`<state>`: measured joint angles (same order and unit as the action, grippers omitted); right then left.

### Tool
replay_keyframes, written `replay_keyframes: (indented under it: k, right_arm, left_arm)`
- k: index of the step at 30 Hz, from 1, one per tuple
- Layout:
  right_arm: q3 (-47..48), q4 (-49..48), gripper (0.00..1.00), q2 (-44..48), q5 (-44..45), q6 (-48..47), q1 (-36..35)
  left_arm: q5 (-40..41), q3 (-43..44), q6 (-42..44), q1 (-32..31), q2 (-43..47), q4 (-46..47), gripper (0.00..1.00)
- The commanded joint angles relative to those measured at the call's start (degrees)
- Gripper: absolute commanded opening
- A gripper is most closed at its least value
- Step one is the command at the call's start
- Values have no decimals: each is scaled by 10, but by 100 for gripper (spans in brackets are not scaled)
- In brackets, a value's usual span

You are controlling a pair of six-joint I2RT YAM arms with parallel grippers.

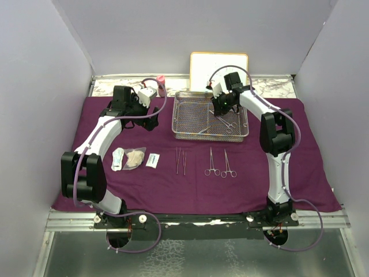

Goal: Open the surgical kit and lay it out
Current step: Pick up the medical item from the container.

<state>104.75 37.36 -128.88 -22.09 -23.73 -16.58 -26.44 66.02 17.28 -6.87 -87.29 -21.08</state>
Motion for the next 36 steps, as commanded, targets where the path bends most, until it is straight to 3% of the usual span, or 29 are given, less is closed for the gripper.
replay_keyframes:
  k: [1, 36]
  right_arm:
    - [16, -14, 1, 31, -9, 14, -4]
    - [41, -18, 1, 30, 15, 47, -2]
  left_arm:
    - [-17, 6, -1, 0, 20, 10, 99]
    - [-20, 7, -2, -1, 18, 10, 99]
